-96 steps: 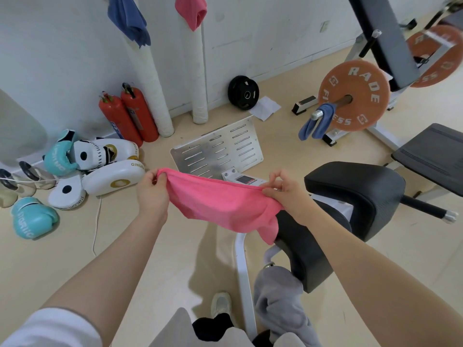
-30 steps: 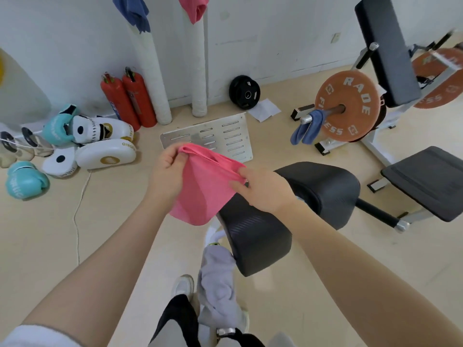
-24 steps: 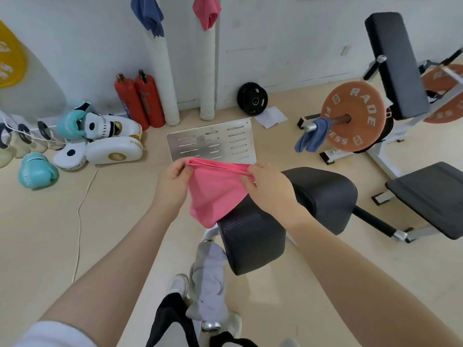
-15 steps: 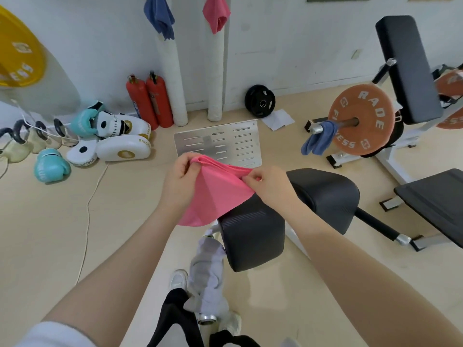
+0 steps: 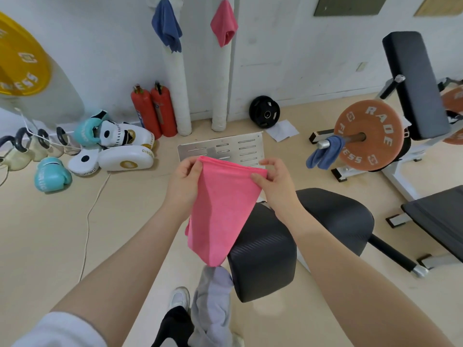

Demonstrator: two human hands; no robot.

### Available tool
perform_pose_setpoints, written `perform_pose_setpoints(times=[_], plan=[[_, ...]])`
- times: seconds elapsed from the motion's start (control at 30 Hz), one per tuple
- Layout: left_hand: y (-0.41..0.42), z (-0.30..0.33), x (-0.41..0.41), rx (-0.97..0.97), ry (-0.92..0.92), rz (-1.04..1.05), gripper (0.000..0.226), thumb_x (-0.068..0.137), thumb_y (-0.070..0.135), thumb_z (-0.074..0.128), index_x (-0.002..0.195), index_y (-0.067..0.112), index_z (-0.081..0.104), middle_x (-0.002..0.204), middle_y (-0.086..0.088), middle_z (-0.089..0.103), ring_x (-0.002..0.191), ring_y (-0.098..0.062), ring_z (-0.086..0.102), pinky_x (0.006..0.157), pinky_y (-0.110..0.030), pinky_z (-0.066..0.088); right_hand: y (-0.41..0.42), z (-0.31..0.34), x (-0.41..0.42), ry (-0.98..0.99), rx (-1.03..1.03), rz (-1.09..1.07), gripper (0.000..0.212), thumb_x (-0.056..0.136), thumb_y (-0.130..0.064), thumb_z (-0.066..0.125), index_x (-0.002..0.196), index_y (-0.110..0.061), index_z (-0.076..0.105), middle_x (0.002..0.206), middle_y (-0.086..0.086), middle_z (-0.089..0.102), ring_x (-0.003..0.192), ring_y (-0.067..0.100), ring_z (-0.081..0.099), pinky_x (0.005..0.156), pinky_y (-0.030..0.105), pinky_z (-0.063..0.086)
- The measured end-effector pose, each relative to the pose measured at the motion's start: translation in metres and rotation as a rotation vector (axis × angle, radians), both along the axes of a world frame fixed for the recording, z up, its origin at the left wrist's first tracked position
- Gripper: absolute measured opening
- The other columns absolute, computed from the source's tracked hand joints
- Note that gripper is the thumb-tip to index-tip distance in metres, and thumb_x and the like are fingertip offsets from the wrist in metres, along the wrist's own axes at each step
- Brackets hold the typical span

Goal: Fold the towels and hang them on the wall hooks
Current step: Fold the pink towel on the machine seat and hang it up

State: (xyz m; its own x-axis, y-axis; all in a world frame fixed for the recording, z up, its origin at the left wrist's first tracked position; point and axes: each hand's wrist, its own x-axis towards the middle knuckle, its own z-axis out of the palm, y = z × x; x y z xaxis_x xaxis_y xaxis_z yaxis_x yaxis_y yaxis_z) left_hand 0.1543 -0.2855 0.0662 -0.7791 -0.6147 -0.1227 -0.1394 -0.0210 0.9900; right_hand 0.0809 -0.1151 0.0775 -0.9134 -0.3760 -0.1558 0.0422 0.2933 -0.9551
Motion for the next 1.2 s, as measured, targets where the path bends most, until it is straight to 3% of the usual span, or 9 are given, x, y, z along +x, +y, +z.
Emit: perform_pose_setpoints(times=[0.07, 0.23, 0.37, 0.5, 0.67, 0.83, 0.93, 1.03, 1.2], plan=[[-0.003, 0.011, -0.012, 0.005, 0.068, -0.005, 0.016, 0.098, 0.019, 0.043, 0.096, 0.021, 0.058, 0.079, 0.014, 0.055, 0.064, 0.011, 0.047, 0.066, -0.013, 0.036, -0.008, 0.01, -0.015, 0.082, 0.017, -0.033, 0.031, 0.087, -0.009, 0.06, 0.115, -0.023, 0.055, 0.102, -0.007, 0.061, 0.094, 0.005, 0.053, 0.089, 0.026, 0.044], [0.003, 0.038, -0.029, -0.004, 0.181, -0.105, 0.019, 0.099, 0.018, 0.041, 0.093, 0.025, 0.057, 0.085, 0.016, 0.057, 0.071, 0.014, 0.052, 0.074, -0.007, 0.043, -0.006, 0.038, -0.039, 0.192, -0.132, -0.122, 0.033, 0.085, 0.003, 0.054, 0.083, -0.029, 0.06, 0.083, -0.011, 0.062, 0.083, 0.003, 0.057, 0.082, 0.019, 0.045], [0.022, 0.018, -0.014, -0.022, 0.073, -0.209, 0.021, 0.099, 0.017, 0.039, 0.092, 0.025, 0.058, 0.088, 0.014, 0.059, 0.074, 0.014, 0.052, 0.069, 0.0, 0.039, 0.024, 0.029, -0.028, 0.142, 0.01, -0.023, 0.01, 0.09, -0.008, 0.054, 0.091, -0.018, 0.054, 0.08, -0.01, 0.055, 0.074, 0.0, 0.051, 0.066, 0.006, 0.041], [0.05, -0.021, 0.013, -0.002, -0.078, -0.368, 0.024, 0.098, 0.012, 0.04, 0.087, 0.02, 0.059, 0.078, 0.01, 0.056, 0.068, 0.006, 0.051, 0.076, -0.017, 0.04, 0.081, -0.007, -0.009, 0.042, 0.204, 0.115, 0.007, 0.087, -0.015, 0.06, 0.087, -0.014, 0.053, 0.072, -0.003, 0.054, 0.066, 0.007, 0.049, 0.066, 0.021, 0.039], [0.089, -0.062, 0.045, 0.07, -0.279, -0.618, 0.021, 0.097, 0.005, 0.04, 0.087, 0.002, 0.058, 0.08, -0.006, 0.054, 0.075, -0.017, 0.049, 0.076, -0.028, 0.042, 0.136, -0.037, 0.02, -0.15, 0.378, 0.304, 0.006, 0.09, -0.015, 0.057, 0.09, -0.01, 0.054, 0.077, -0.006, 0.054, 0.07, 0.005, 0.05, 0.065, 0.012, 0.041], [0.121, -0.077, 0.067, 0.014, -0.396, -0.809, 0.035, 0.09, 0.003, 0.047, 0.059, 0.02, 0.051, 0.058, 0.007, 0.045, 0.058, -0.01, 0.041, 0.061, -0.024, 0.037, 0.168, -0.067, 0.037, -0.244, 0.402, 0.42, 0.012, 0.086, -0.012, 0.063, 0.08, -0.018, 0.055, 0.075, 0.0, 0.053, 0.063, 0.003, 0.048, 0.065, 0.017, 0.04], [0.132, -0.081, 0.073, -0.028, -0.49, -0.925, 0.025, 0.086, 0.003, 0.05, 0.065, 0.015, 0.058, 0.059, 0.005, 0.048, 0.055, -0.008, 0.045, 0.058, -0.017, 0.039, 0.179, -0.087, 0.045, -0.265, 0.408, 0.416, 0.01, 0.08, -0.006, 0.066, 0.088, -0.008, 0.061, 0.095, 0.012, 0.065, 0.084, 0.013, 0.057, 0.083, 0.035, 0.05], [0.133, -0.091, 0.077, -0.09, -0.586, -1.047, 0.014, 0.083, 0.014, 0.055, 0.078, 0.018, 0.068, 0.071, 0.008, 0.059, 0.07, -0.008, 0.054, 0.073, -0.022, 0.045, 0.182, -0.1, 0.049, -0.331, 0.482, 0.487, 0.017, 0.075, -0.007, 0.064, 0.09, -0.015, 0.063, 0.106, -0.004, 0.064, 0.098, 0.013, 0.057, 0.092, 0.033, 0.047], [0.125, -0.107, 0.063, -0.165, -0.419, -0.559, 0.022, 0.088, 0.01, 0.051, 0.084, 0.027, 0.065, 0.081, 0.01, 0.066, 0.075, -0.008, 0.06, 0.08, -0.028, 0.047, 0.159, -0.107, 0.048, -0.126, 0.455, 0.247, 0.025, 0.08, -0.004, 0.049, 0.095, -0.017, 0.064, 0.106, -0.002, 0.061, 0.101, 0.014, 0.054, 0.087, 0.023, 0.04]])
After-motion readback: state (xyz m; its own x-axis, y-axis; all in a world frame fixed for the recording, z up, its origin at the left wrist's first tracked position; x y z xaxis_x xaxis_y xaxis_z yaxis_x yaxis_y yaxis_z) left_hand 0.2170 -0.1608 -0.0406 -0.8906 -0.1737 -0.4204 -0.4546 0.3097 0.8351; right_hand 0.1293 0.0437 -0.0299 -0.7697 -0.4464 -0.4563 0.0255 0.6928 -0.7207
